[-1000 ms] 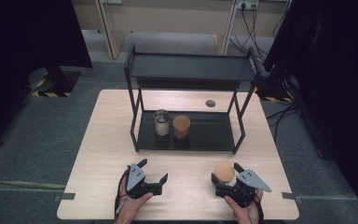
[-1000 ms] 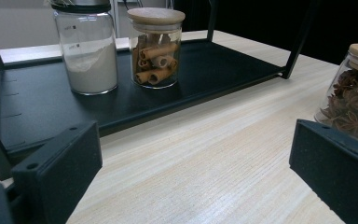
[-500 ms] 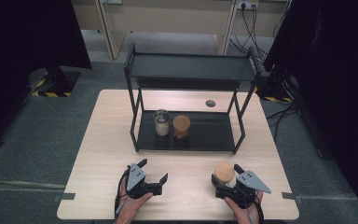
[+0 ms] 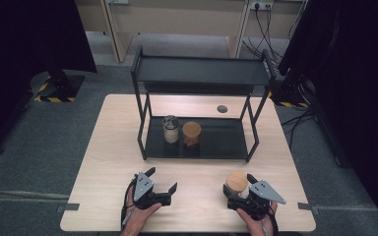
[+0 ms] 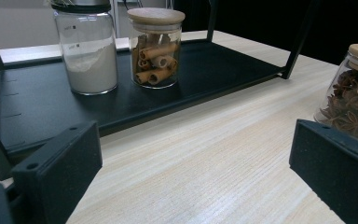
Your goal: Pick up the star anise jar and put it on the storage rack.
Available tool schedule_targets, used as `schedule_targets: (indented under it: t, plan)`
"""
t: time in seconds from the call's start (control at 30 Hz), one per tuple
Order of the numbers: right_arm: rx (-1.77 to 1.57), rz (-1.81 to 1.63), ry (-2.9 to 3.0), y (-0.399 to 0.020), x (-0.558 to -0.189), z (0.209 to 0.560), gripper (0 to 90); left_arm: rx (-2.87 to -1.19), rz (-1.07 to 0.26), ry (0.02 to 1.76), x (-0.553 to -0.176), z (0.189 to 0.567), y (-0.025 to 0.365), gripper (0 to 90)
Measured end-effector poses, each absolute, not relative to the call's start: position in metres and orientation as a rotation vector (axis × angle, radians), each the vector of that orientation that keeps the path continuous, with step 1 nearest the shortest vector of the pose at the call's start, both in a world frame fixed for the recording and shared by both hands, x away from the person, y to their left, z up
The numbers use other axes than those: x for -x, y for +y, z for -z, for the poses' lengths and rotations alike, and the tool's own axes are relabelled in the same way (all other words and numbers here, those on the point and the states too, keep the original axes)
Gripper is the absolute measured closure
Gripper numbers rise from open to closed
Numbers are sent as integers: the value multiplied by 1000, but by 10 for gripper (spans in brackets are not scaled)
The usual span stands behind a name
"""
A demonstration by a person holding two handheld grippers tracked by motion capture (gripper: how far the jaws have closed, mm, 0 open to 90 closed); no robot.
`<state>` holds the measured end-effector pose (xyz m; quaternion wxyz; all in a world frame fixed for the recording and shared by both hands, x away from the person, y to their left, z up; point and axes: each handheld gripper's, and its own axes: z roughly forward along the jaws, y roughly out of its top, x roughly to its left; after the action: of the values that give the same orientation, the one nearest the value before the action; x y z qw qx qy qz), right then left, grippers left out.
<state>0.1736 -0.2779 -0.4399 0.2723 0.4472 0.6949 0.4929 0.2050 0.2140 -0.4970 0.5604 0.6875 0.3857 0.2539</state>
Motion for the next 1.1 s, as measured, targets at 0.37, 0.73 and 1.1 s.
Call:
schedule_targets:
  t: [0.37, 0.73, 1.1]
  plan:
    - [-1212, -1310, 1881, -277, -176, 442, 44, -1620, -598, 908, -205, 497, 214, 19]
    - [-1221, -1283, 1892, -277, -181, 449, 50, -1621, -598, 909, -205, 497, 214, 19]
    - [-1235, -1277, 1908, -277, -185, 453, 101, -1621, -598, 909, -205, 497, 214, 18]
